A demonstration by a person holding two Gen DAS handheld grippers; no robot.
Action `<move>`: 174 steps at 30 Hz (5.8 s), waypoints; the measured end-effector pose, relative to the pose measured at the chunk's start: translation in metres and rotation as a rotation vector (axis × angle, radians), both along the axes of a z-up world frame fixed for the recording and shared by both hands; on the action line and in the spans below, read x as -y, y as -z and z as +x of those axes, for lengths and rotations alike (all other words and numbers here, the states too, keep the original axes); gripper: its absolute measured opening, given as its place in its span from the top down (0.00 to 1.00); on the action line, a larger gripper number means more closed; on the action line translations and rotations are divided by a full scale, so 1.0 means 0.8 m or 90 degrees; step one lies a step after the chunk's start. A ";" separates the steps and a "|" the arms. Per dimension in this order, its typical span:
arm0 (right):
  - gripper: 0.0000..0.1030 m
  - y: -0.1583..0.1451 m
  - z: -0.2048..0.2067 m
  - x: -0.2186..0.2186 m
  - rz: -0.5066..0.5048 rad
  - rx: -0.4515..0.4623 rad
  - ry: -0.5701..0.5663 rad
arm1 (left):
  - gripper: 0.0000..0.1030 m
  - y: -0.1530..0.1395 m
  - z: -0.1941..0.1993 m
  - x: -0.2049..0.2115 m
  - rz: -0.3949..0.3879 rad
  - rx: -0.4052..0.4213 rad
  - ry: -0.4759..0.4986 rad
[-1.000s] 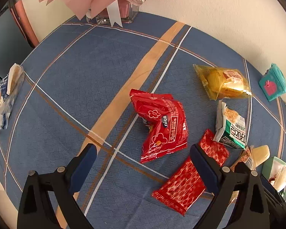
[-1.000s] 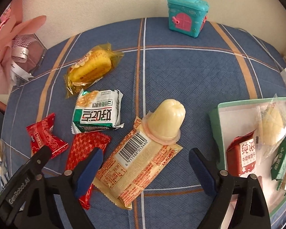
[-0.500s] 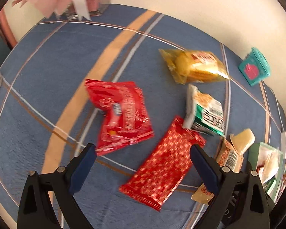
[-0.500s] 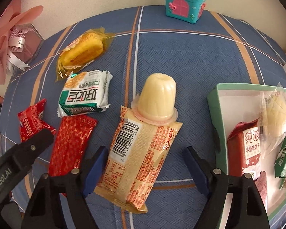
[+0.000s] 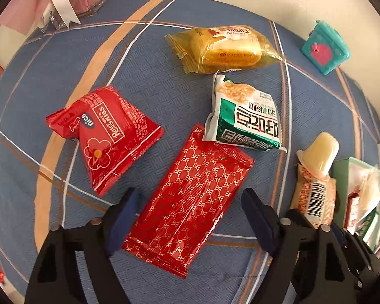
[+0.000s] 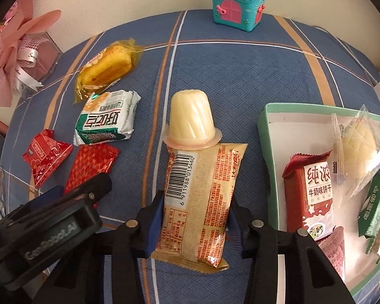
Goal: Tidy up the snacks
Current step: 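Grasp the red patterned wafer with the left tool while the right tool grasps the cream bar, then carry the red wafer with the left tool while the right tool carries the cream bar to the tray, then release the red wafer with the left tool while the right tool releases the cream bar, then move both open tools back toward the remaining snacks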
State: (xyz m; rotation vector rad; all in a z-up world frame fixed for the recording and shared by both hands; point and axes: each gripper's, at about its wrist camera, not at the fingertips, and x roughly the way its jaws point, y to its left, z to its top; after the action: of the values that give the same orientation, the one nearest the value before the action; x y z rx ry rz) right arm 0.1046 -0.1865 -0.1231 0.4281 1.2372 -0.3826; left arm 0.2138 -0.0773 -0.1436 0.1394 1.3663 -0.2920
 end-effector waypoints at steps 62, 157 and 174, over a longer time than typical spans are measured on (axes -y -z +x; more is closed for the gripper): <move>0.64 -0.111 -0.181 0.070 0.029 0.123 0.098 | 0.57 -0.164 -0.172 0.041 -0.127 0.109 0.059; 0.11 -0.100 -0.234 0.194 -0.094 0.083 0.212 | 0.13 -0.126 -0.186 0.135 -0.107 0.126 0.078; 0.00 -0.119 -0.210 0.146 -0.116 0.145 0.124 | 0.02 -0.146 -0.176 0.101 -0.091 0.207 0.078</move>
State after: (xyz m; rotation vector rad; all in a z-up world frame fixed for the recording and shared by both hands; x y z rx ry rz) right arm -0.0638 -0.3030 -0.0276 0.4241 0.9327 -0.5914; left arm 0.0732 -0.1583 -0.0268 0.1440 1.0135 -0.4483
